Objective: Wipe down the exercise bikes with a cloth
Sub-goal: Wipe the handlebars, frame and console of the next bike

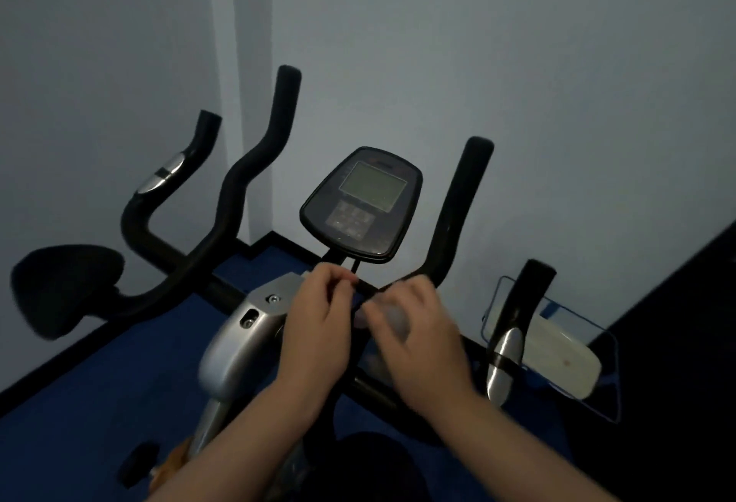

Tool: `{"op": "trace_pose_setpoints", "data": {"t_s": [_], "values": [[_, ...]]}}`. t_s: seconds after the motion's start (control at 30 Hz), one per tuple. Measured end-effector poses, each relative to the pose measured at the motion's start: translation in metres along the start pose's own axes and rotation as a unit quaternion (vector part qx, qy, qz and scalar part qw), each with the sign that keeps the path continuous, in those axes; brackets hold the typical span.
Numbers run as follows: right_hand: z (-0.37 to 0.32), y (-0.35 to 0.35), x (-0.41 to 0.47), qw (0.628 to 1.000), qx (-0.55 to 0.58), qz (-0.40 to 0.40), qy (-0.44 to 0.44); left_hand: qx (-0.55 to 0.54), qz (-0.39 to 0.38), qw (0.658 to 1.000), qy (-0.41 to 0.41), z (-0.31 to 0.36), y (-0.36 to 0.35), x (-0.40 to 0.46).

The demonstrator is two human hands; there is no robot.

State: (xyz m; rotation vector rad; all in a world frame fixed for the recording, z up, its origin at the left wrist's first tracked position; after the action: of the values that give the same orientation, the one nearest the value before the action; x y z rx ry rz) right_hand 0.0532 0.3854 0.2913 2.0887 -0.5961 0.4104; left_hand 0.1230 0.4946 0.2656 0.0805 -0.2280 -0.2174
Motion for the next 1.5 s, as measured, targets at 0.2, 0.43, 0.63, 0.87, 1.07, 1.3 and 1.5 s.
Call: {"op": "trace_pose_setpoints", "data": {"t_s": [0.2, 0.43, 0.63, 0.87, 1.07, 1.3, 1.5], "values": [[0.015, 0.028, 0.055, 0.970, -0.174, 0.136, -0.104, -0.014, -0.001, 1.000, 0.009, -0.004, 0.003, -0.004], [0.003, 0.026, 0.035, 0.987, -0.152, 0.041, 0.007, -0.030, -0.070, 0.997, 0.016, -0.002, 0.001, 0.007], [0.021, 0.028, 0.080, 0.963, -0.230, 0.110, -0.082, -0.039, -0.073, 0.996, 0.026, 0.034, -0.042, 0.058], [0.030, 0.064, 0.089, 0.978, -0.185, 0.098, -0.001, 0.207, -0.134, 0.969, 0.002, 0.021, -0.062, 0.053], [0.024, 0.023, 0.082, 0.952, -0.299, 0.061, -0.002, 0.230, -0.148, 0.962, -0.013, 0.024, -0.061, 0.048], [0.033, 0.108, 0.129, 0.973, -0.138, 0.180, 0.046, 0.253, -0.124, 0.959, -0.006, 0.024, -0.060, 0.048], [0.045, 0.049, 0.114, 0.964, 0.064, 0.212, -0.147, 0.250, -0.112, 0.962, -0.002, 0.027, -0.061, 0.047]]}}
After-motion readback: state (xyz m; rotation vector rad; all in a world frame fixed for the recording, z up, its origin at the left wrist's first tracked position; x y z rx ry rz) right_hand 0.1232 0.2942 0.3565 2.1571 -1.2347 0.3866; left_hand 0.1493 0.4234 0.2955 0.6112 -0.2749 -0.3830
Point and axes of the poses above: each hand's wrist, its own x-axis towards the middle knuckle, its own y-axis out of the back of the hand, z = x × y, the point moved 3 cm from there along x, towards the middle knuckle, and after that the axes turned 3 degrees about -x, right-handed, at the moved point
